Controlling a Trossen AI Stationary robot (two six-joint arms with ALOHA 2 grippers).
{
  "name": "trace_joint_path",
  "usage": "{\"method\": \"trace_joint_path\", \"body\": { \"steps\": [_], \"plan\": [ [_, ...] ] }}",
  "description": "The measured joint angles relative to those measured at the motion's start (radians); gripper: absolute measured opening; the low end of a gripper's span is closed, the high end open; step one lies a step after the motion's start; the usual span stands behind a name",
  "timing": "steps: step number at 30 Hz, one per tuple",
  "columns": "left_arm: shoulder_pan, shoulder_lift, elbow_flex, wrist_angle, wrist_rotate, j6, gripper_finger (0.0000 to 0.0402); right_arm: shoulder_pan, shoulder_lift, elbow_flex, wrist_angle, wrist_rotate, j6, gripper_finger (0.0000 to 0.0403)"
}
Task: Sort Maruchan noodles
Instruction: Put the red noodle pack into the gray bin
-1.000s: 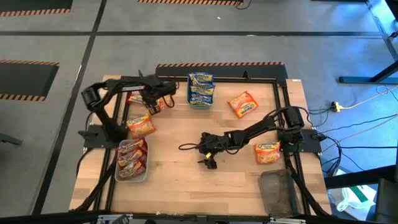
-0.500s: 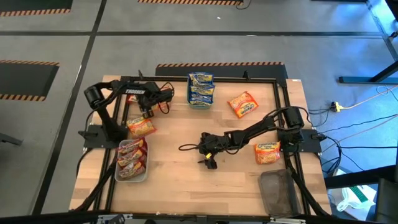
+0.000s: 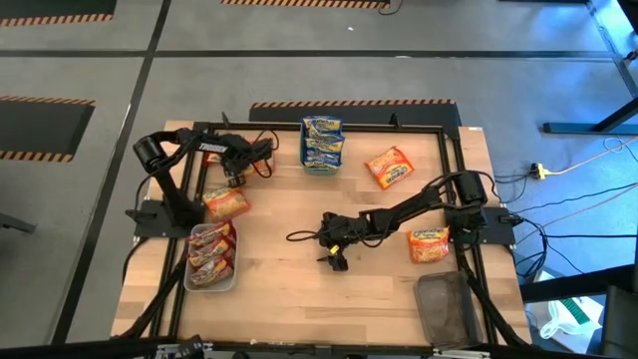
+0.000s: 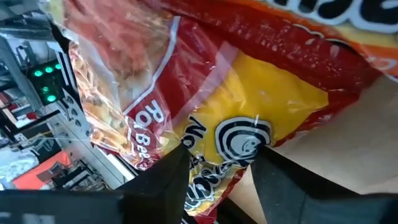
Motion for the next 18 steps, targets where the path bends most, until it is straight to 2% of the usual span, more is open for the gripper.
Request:
{"method": "trace_joint_path", "body": {
  "steps": [3, 9, 13, 18],
  "plan": [
    [0.007, -0.001, -0.011, 0.021, 0.003, 0.019, 0.0126, 0.0, 0.0, 0.0, 0.0, 0.0, 0.0, 0.0351],
    [0.009, -0.001, -0.013, 0.025, 0.003, 0.041, 0.0018, 0.0, 0.0, 0.0, 0.0, 0.0, -0.001, 0.0351],
    [-0.016, -0.015, 0.0, -0.021, 0.027, 0.036, 0.0007, 0.0, 0.0, 0.0, 0.0, 0.0, -0.001, 0.0351],
    [-0.06, -0.096, 0.023, -0.084, 0.051, -0.019, 0.0003, 0.0, 0.0, 0.0, 0.001, 0.0, -0.001, 0.0351]
  ]
}}
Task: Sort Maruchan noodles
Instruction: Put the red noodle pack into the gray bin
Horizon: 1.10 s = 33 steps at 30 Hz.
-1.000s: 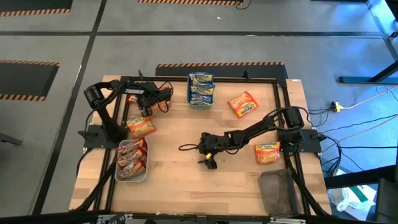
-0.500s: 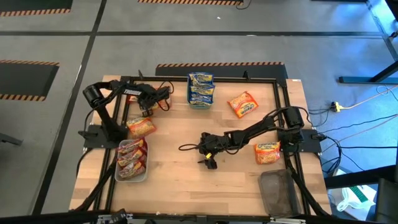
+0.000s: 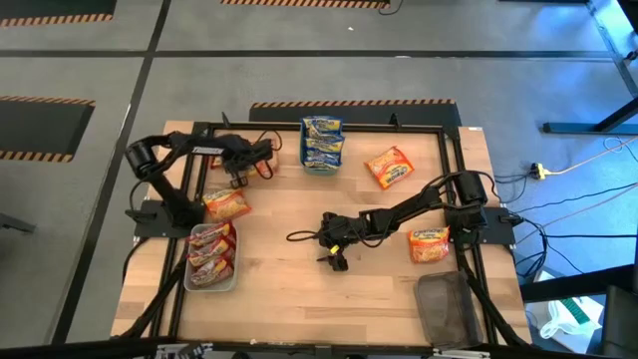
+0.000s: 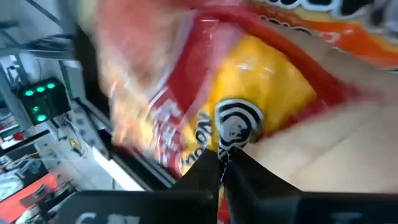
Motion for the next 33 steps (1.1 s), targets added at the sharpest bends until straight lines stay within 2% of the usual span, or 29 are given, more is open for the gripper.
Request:
{"method": "trace_joint_path", "body": {
  "steps": [10, 13, 16, 23, 29, 33],
  "plan": [
    [-0.131, -0.252, 0.074, -0.177, 0.046, -0.174, 0.0001, 0.0, 0.001, -0.001, 0.005, 0.0, 0.0, 0.0351],
    [-0.19, -0.324, 0.099, -0.212, 0.112, -0.235, 0.0001, 0.0, 0.001, -0.001, 0.005, 0.0, 0.004, 0.0351],
    [-0.258, -0.386, 0.115, -0.211, 0.245, -0.286, 0.0001, 0.0, 0.001, -0.001, 0.008, 0.0, 0.006, 0.0351],
    [-0.442, -0.463, 0.116, -0.109, 0.546, -0.449, 0.0001, 0.0, 0.003, -0.002, 0.065, -0.001, 0.088, 0.0351],
    [-0.631, -0.462, 0.116, 0.047, 0.584, -0.58, 0.0002, 0.001, 0.003, -0.002, 0.088, -0.003, 0.191, 0.0351],
    [-0.748, -0.455, 0.115, 0.158, 0.548, -0.649, 0.0002, 0.042, 0.003, -0.001, 0.102, 0.036, 0.227, 0.0351]
  ]
}}
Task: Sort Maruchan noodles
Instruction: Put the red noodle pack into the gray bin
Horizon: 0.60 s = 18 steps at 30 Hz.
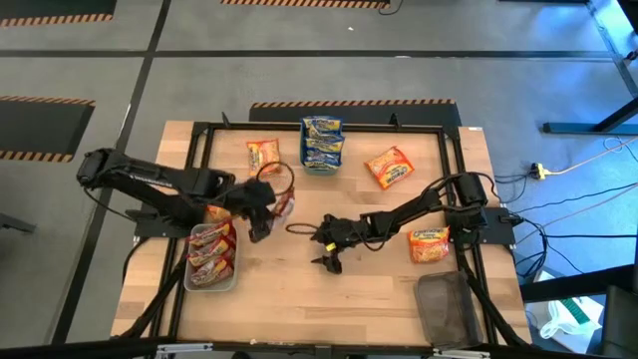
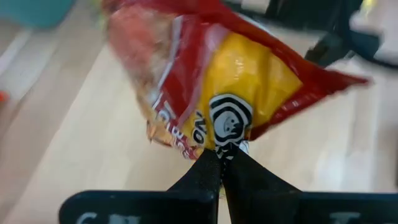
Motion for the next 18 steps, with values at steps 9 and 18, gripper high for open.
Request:
{"method": "trace_joint_path", "body": {
  "steps": [9, 18],
  "plan": [
    [-0.204, 0.07, 0.0, 0.182, -0.192, -0.173, 0.0002, 0.214, 0.0, 0.0, 0.059, 0.542, -0.101, 0.0351],
    [-0.302, 0.18, 0.0, 0.466, -0.398, -0.241, 0.0002, 0.377, -0.002, 0.002, 0.29, 1.204, -0.302, 0.0351]
  ]
}}
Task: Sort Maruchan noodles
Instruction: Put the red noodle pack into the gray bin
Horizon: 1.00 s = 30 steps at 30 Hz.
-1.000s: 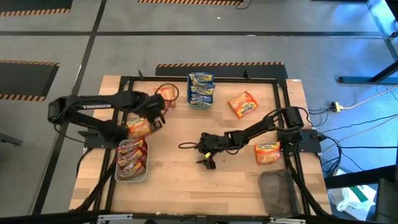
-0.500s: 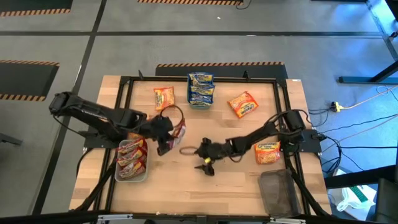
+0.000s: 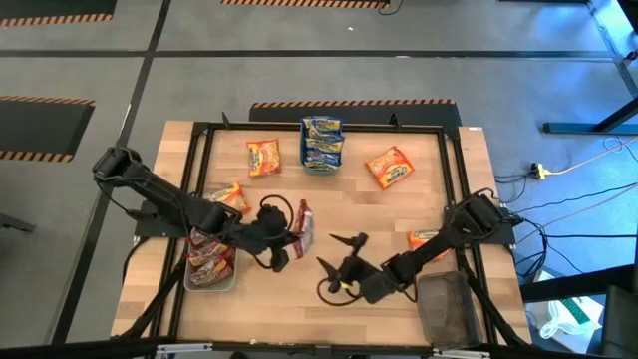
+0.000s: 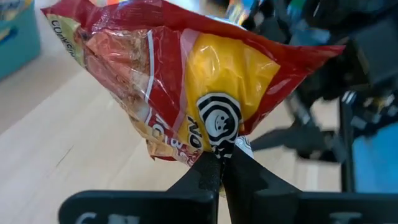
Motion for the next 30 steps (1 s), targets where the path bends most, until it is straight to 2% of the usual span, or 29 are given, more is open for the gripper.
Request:
{"method": "trace_joint_path", "body": {
  "steps": [2, 6, 9, 14, 20, 23, 30],
  "plan": [
    [-0.008, 0.019, 0.0, 0.079, -0.037, 0.02, 0.0002, 0.007, 0.0, 0.0, 0.032, 0.042, -0.029, 0.0351],
    [-0.009, 0.048, 0.0, 0.206, -0.072, 0.058, 0.0005, 0.007, 0.0, 0.02, 0.036, 0.054, -0.042, 0.0351],
    [-0.007, 0.069, 0.0, 0.266, -0.078, 0.074, 0.0005, 0.006, 0.0, 0.051, 0.037, 0.097, -0.119, 0.0351],
    [-0.008, 0.096, 0.0, 0.327, -0.087, 0.078, 0.0004, -0.007, 0.0, 0.101, 0.036, 0.18, -0.269, 0.0351],
    [-0.007, 0.109, 0.0, 0.368, -0.099, 0.084, 0.0008, -0.03, 0.0, 0.111, 0.032, 0.211, -0.293, 0.034],
    [-0.007, 0.109, 0.0, 0.378, -0.113, 0.084, 0.0009, -0.029, 0.0, 0.111, 0.032, 0.211, -0.294, 0.03],
    [-0.008, 0.109, 0.0, 0.385, -0.17, 0.112, 0.0022, -0.029, 0.0, 0.111, 0.033, 0.187, -0.294, 0.0146]
  ]
}}
